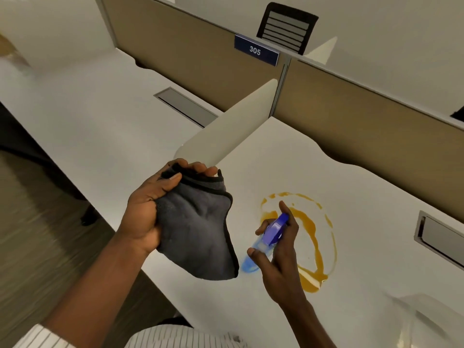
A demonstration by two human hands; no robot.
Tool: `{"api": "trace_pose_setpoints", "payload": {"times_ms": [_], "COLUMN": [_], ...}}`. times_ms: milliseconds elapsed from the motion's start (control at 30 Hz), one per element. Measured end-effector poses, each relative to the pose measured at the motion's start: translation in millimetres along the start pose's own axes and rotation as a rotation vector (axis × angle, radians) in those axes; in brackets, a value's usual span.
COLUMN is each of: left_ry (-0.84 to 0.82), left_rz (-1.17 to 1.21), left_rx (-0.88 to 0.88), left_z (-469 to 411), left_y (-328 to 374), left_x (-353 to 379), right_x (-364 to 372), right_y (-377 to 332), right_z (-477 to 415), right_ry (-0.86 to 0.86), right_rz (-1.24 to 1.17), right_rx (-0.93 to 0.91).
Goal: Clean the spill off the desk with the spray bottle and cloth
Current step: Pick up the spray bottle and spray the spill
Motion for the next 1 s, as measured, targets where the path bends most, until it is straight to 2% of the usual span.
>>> {"api": "trace_pose_setpoints", "payload": {"times_ms": [467, 700, 800, 900, 1000], "left_ry": [0.009, -0.004, 0.000, -0.004, -0.017], "left_rz": [-0.013, 0.008, 0.013, 0.012, 0.039], "left_rx": [0.011, 0.017, 0.022, 0.028, 0.017], "left_z": [-6, -7, -6, -6, -6], "left_y": [4, 3, 3, 4, 3], "left_x": [-10, -8, -9, -10, -13], "right_x": [-27, -36, -30, -23, -18], "right_y": [7, 17, 20, 18, 19], "right_z": [-3, 3, 2, 4, 2], "right_ry": [-0.165, -0.022, -0.066, -0.142, -0.137], "right_rz": [0.174, 0.329, 0.245, 0.263, 0.170], "right_rx": [0.050, 0.068, 0.100, 0.105, 0.138]}}
Point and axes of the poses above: each hand's wrist, its own z-axis away from the middle knuckle, its own x-axis out of the palm, y = z × x, the point moved 4 cm from there along -z, towards the middle knuckle, and after that the axes turned 8 degrees about -x, right-handed, at the moved point
